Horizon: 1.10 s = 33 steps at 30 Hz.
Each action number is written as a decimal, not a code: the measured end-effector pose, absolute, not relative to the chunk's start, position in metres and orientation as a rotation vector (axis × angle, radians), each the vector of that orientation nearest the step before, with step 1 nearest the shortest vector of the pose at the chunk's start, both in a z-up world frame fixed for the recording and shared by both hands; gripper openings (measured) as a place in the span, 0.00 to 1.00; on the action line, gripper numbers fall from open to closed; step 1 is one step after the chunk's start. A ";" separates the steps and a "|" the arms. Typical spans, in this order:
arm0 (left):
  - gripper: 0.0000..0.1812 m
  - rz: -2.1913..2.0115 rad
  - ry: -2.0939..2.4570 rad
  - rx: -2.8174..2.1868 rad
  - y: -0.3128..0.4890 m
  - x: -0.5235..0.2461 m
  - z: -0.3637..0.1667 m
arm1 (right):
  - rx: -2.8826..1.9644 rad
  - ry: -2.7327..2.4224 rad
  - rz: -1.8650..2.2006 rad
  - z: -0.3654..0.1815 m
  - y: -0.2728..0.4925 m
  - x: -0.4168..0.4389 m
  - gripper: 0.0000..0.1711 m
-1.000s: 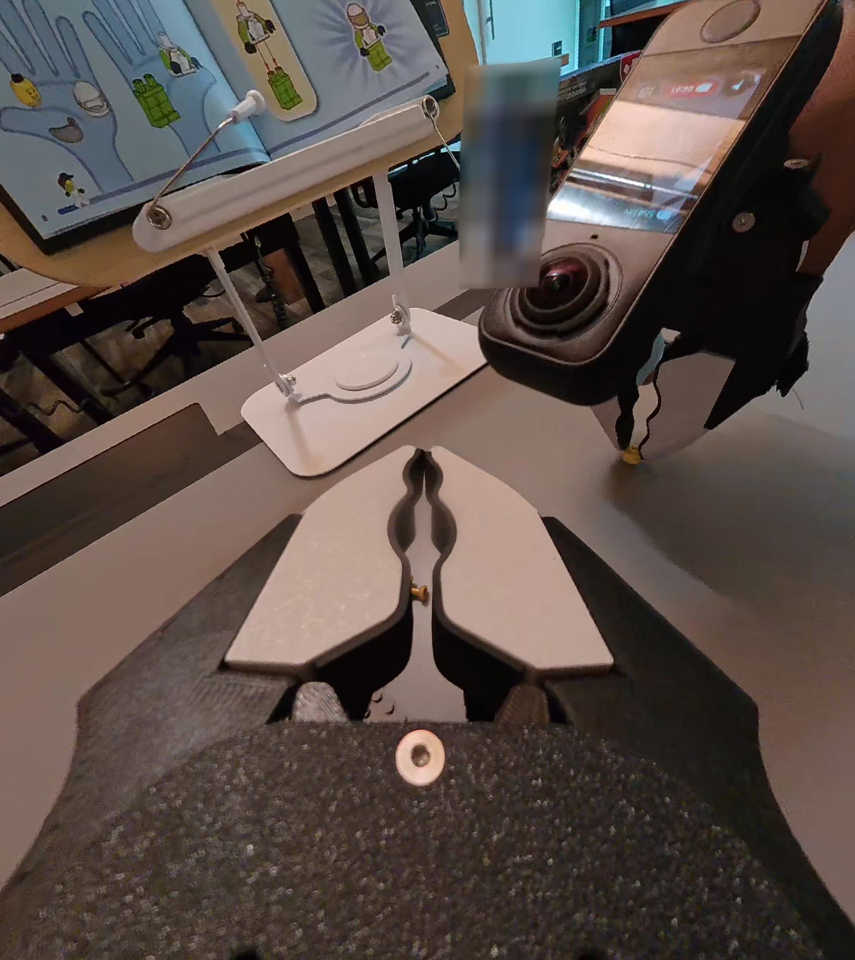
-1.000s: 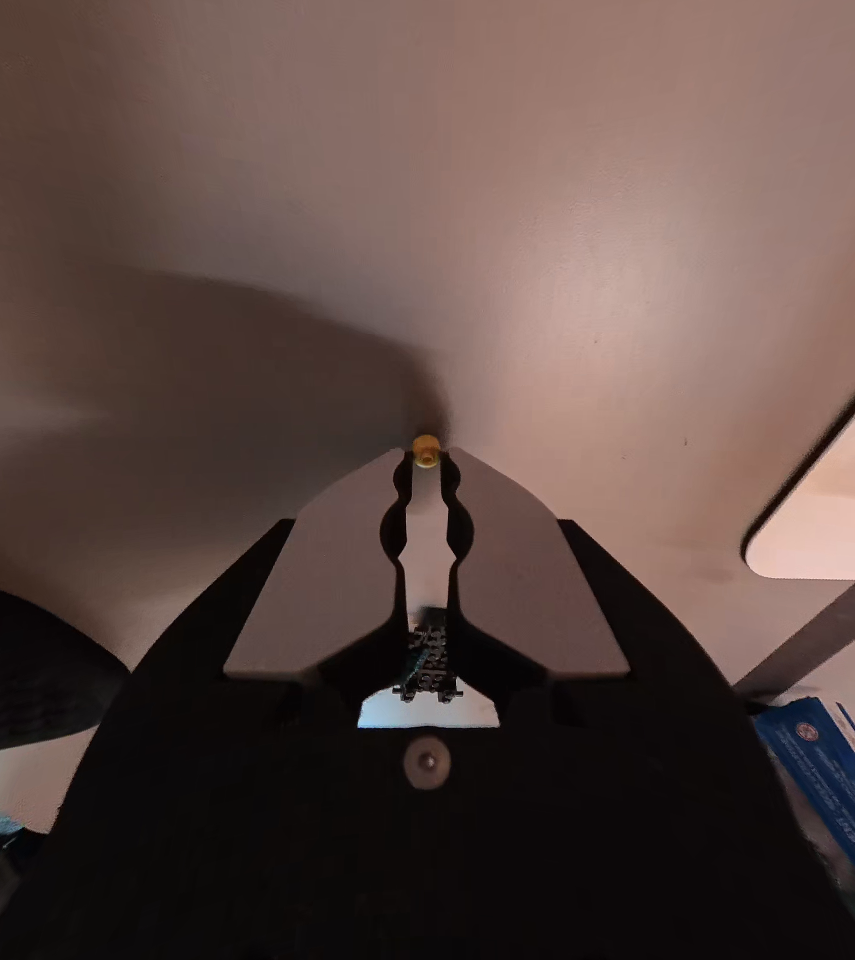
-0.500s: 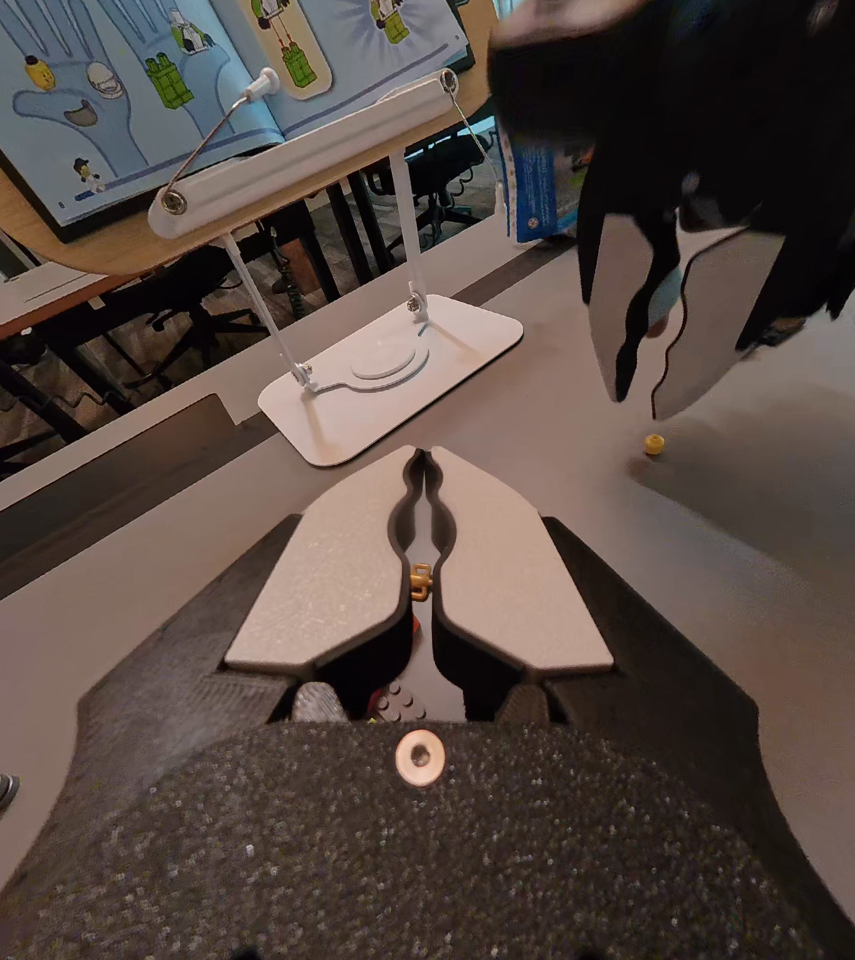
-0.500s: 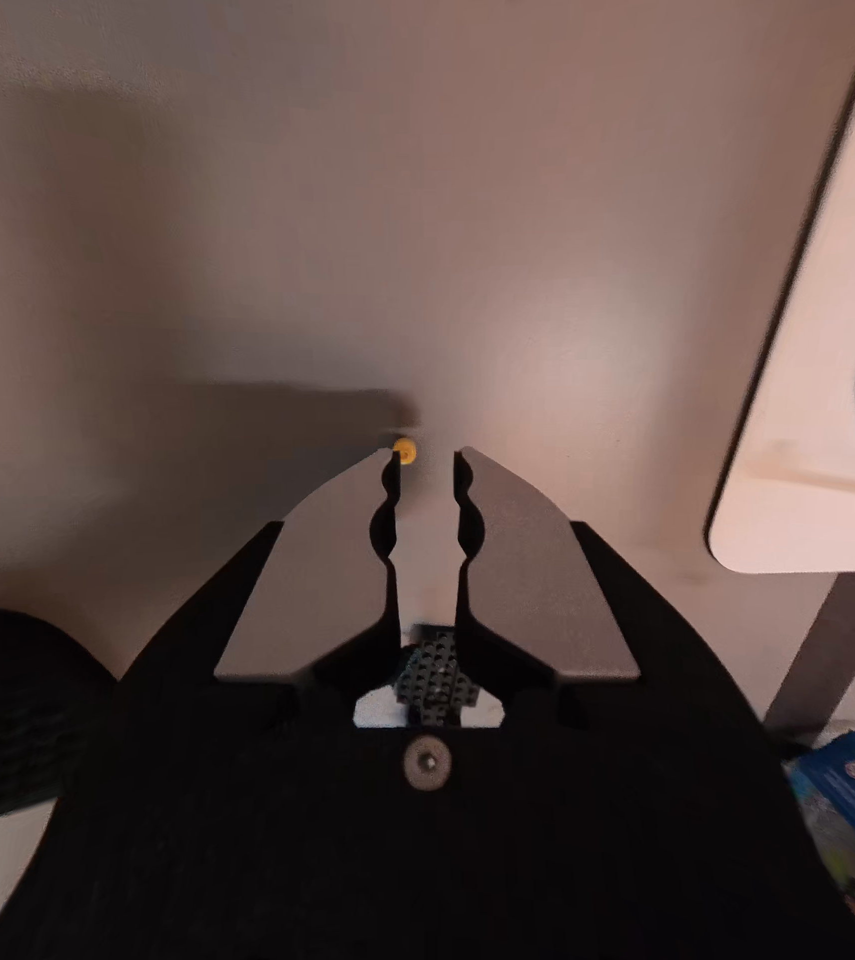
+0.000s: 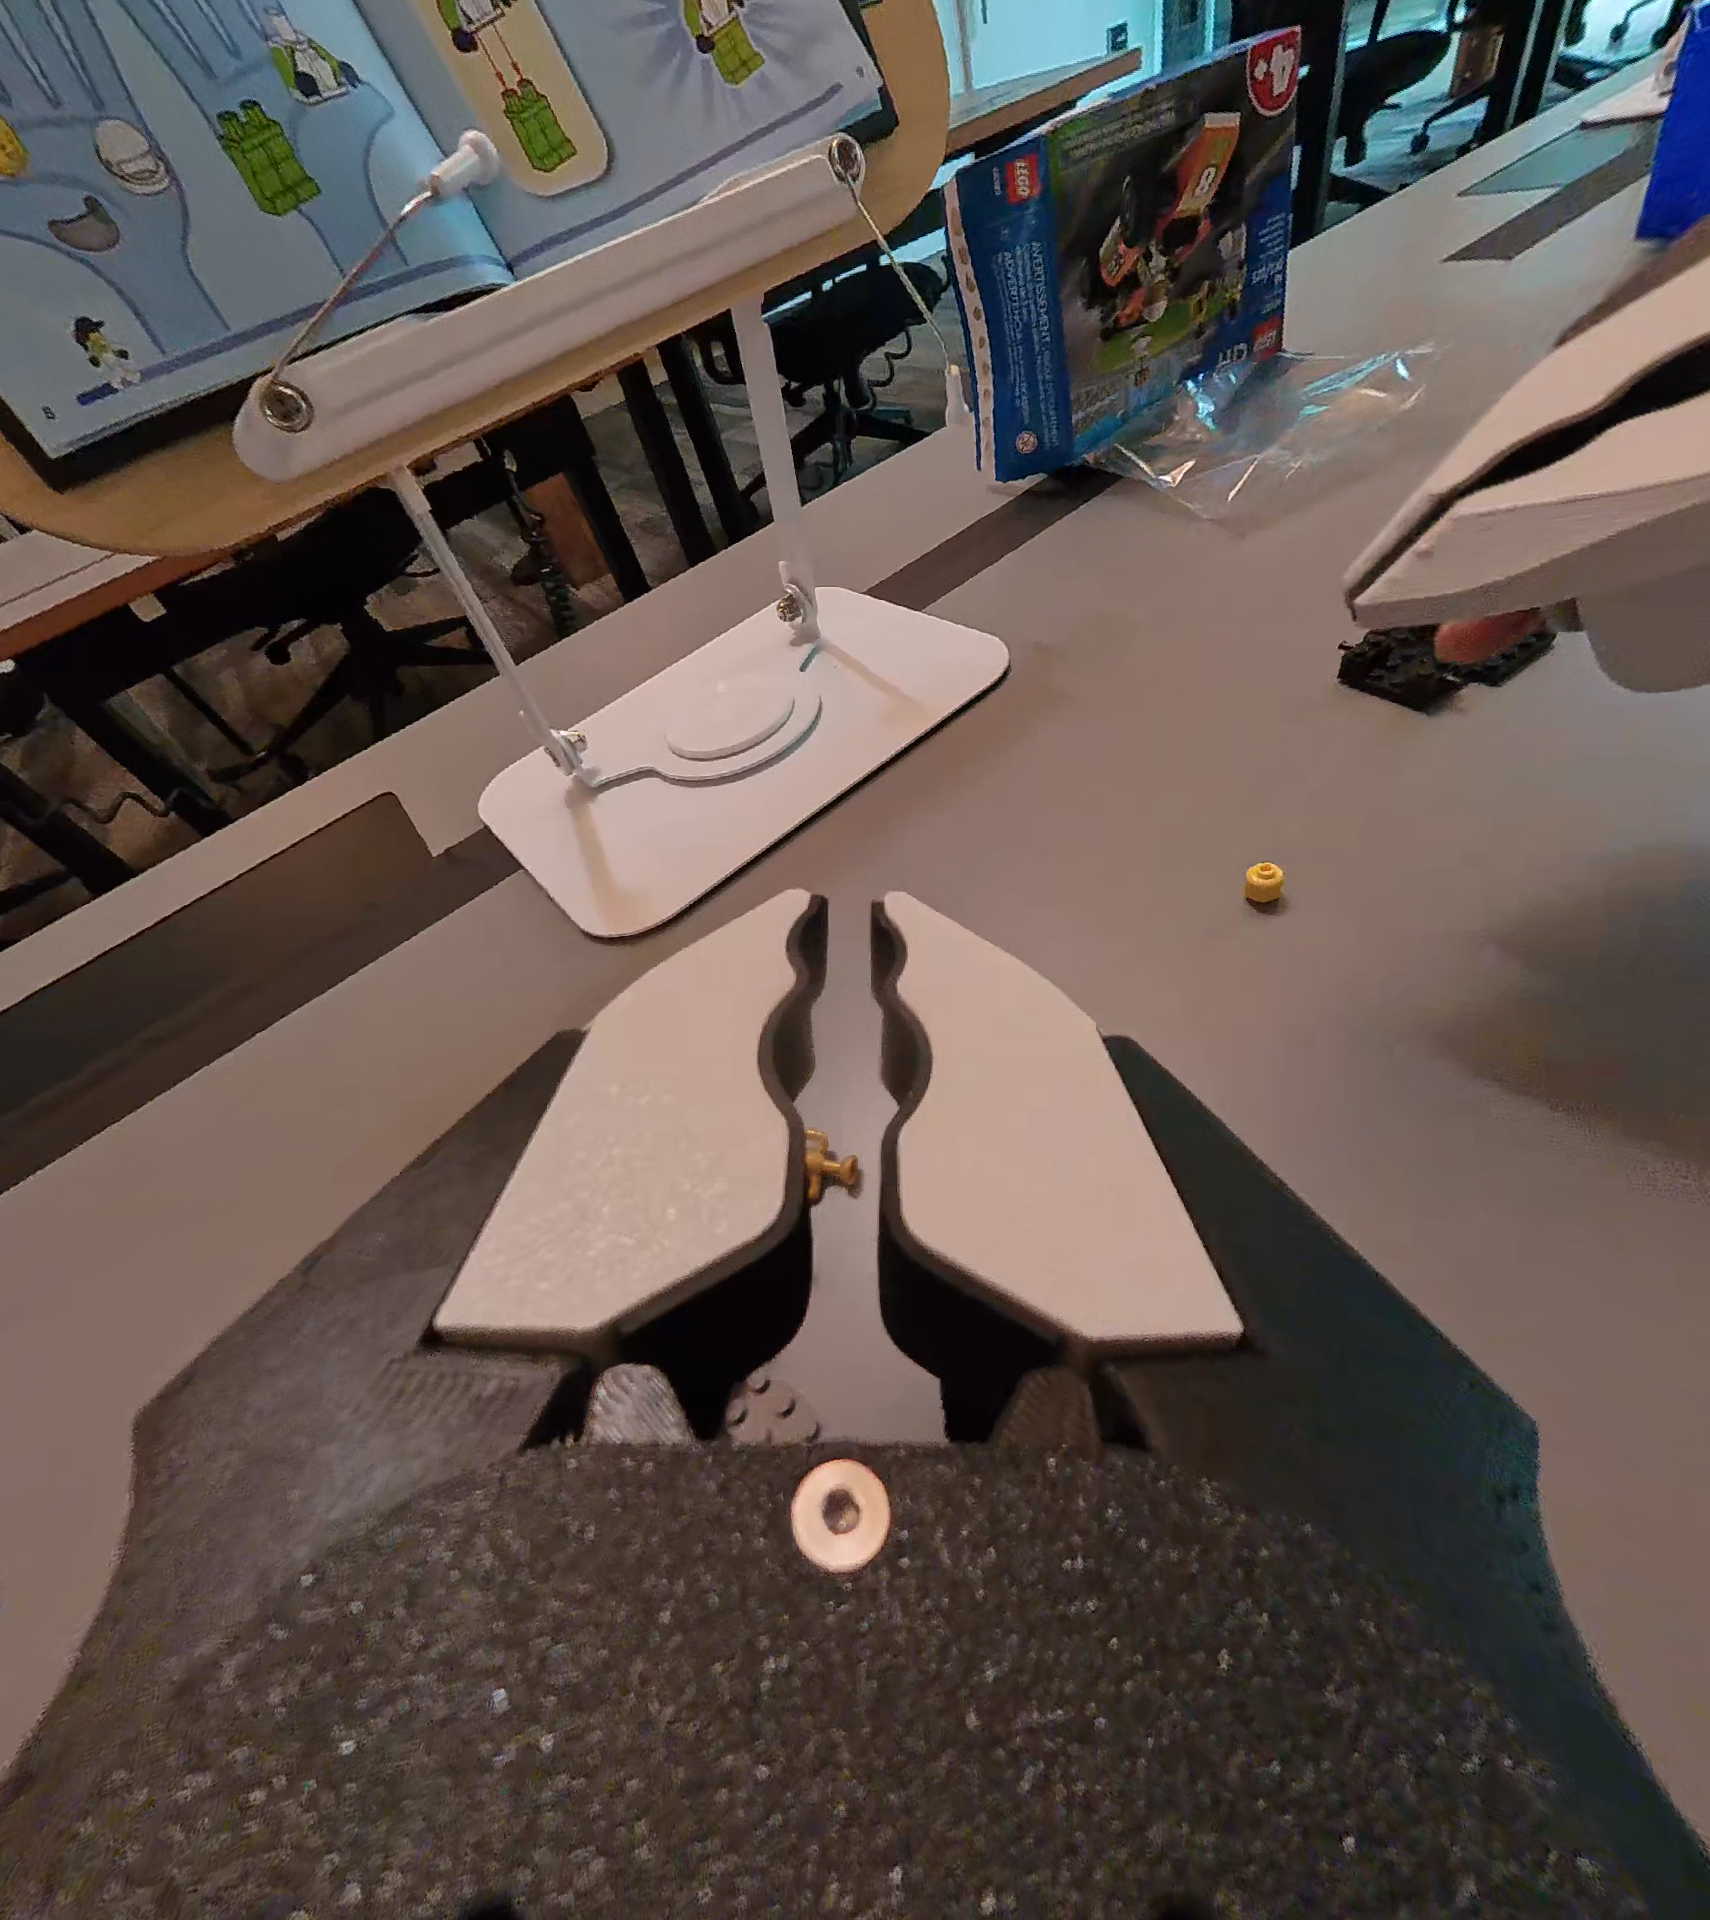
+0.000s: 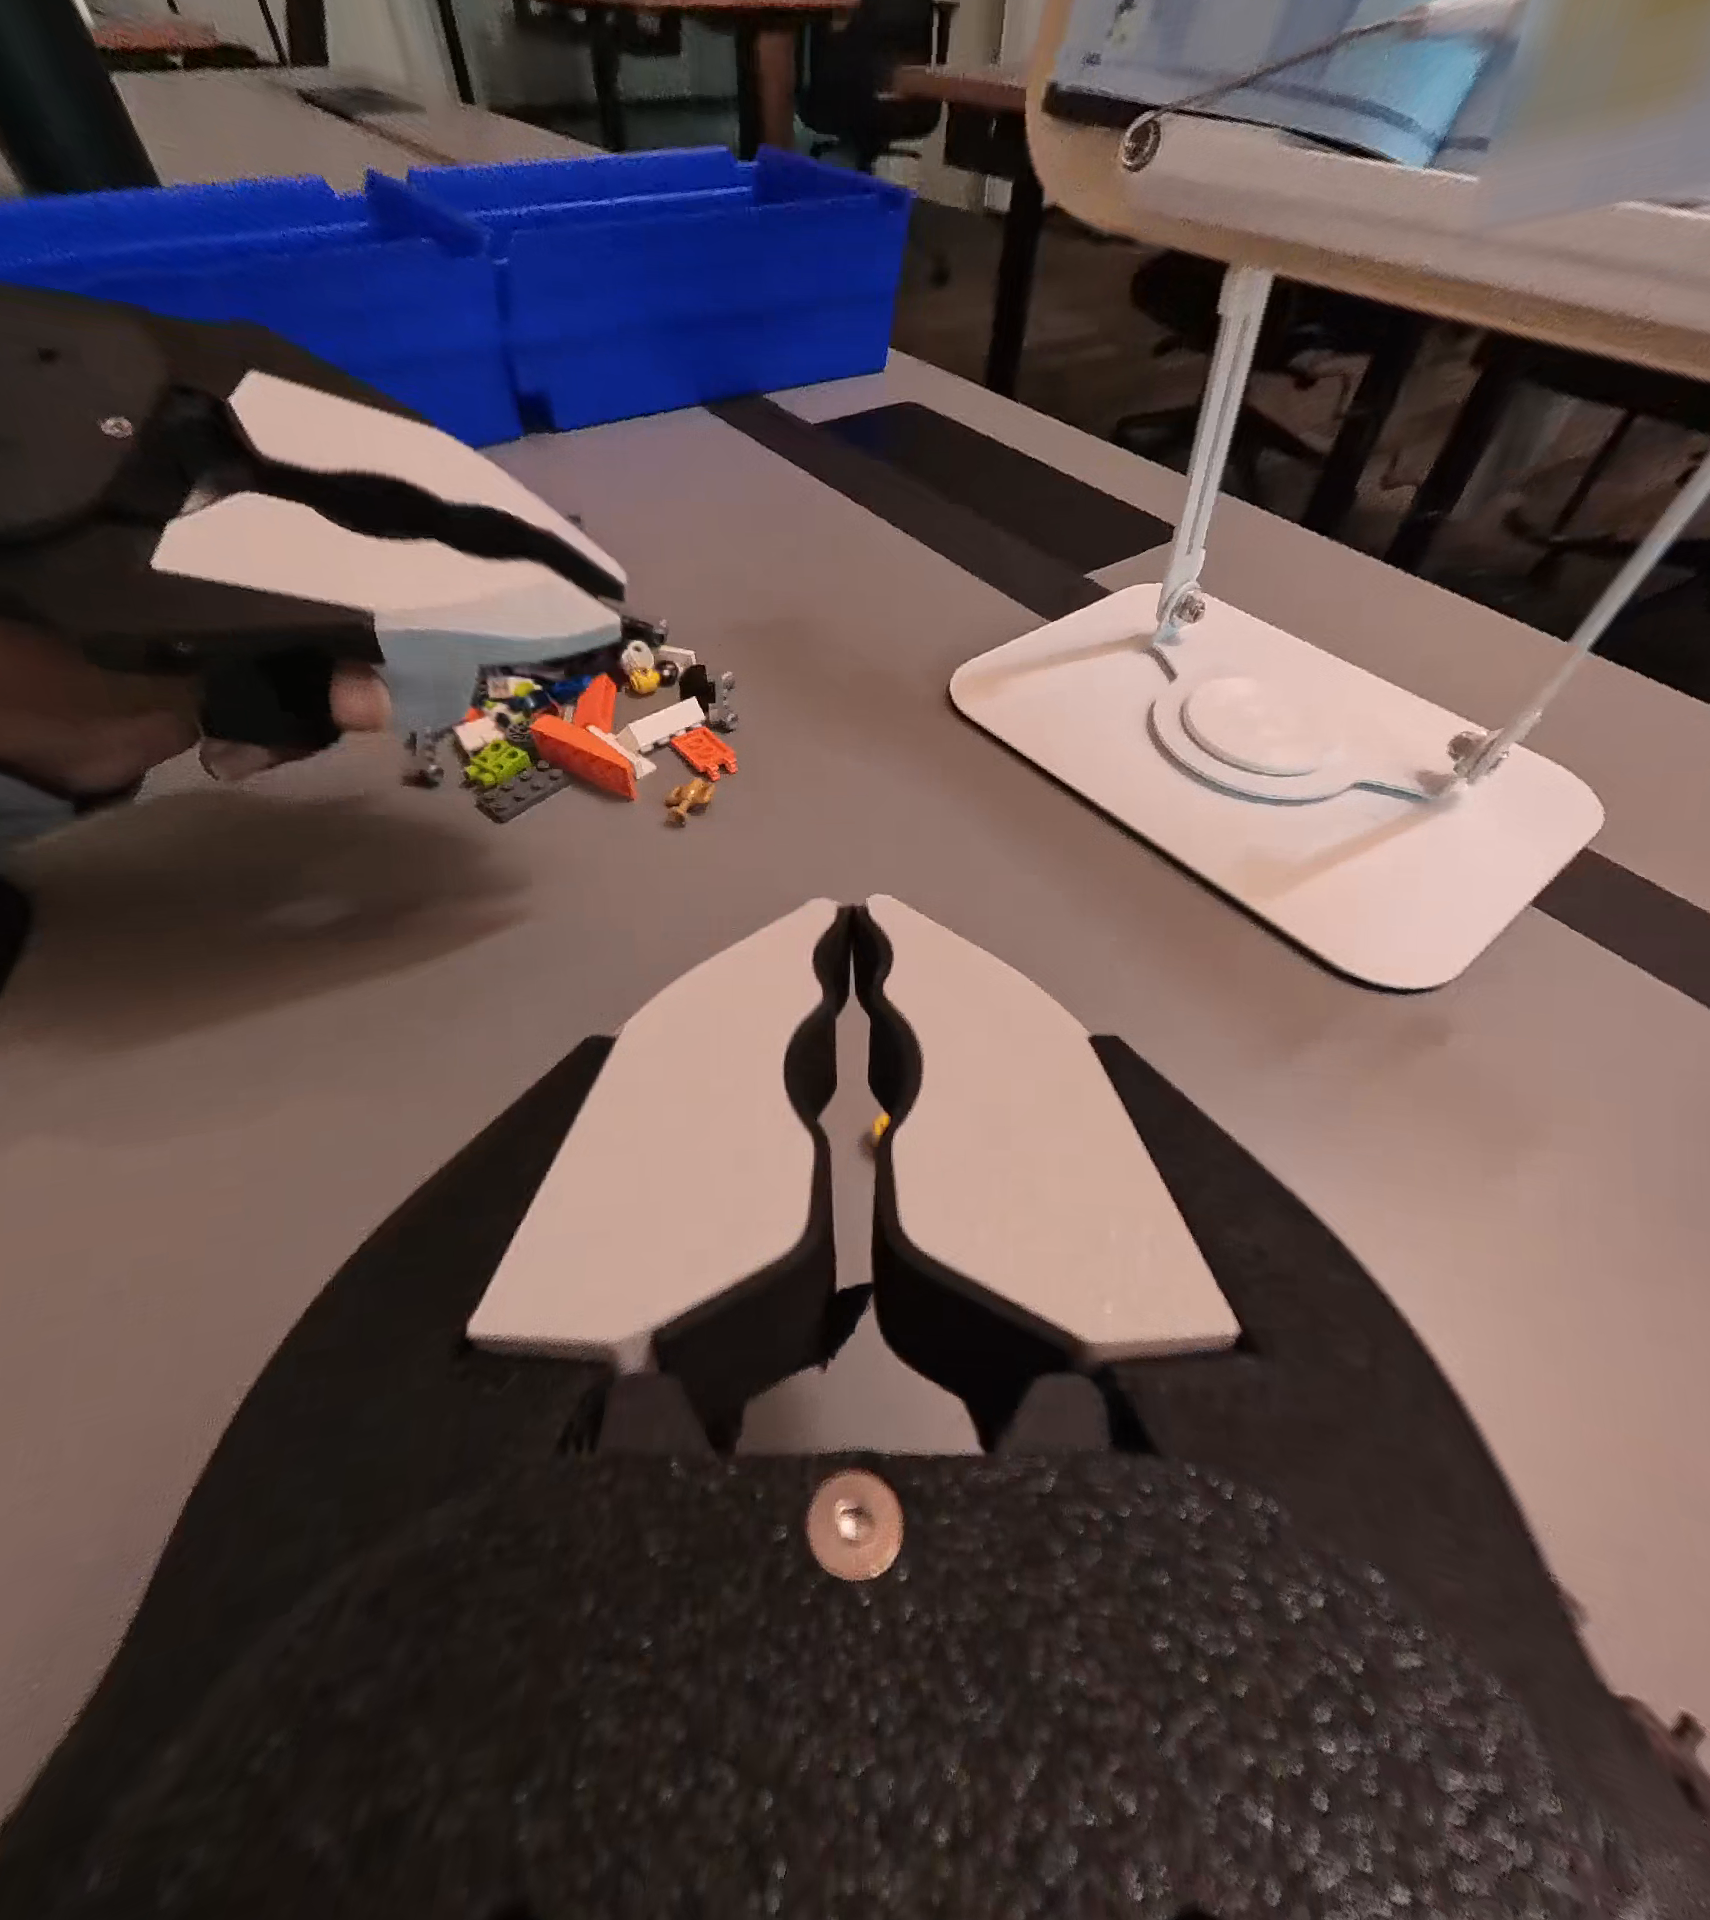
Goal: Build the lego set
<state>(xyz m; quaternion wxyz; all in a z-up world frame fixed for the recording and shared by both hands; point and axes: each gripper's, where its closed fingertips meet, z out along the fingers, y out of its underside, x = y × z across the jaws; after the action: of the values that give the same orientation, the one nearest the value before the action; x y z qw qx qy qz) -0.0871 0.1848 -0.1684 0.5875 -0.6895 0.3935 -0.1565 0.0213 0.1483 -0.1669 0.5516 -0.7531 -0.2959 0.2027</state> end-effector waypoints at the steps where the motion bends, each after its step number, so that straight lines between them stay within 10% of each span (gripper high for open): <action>1: 0.03 -0.345 0.916 -1.612 0.188 -0.092 -0.167 | -1.775 -0.690 0.484 -0.170 0.148 0.024 0.00; 14: 0.08 -0.306 0.978 -1.973 0.226 -0.266 -0.197 | -1.743 -0.642 0.509 -0.161 0.148 0.051 0.00; 33: 0.02 -0.322 1.088 -2.078 0.203 -0.271 -0.247 | -1.806 -0.633 0.538 -0.183 0.150 0.047 0.00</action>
<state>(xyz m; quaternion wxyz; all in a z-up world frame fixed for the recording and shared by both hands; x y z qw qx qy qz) -0.2709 0.2025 -0.2471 0.3775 -0.8128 0.4254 -0.1261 0.0466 0.1502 -0.1827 0.5453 -0.7615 -0.2669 0.2270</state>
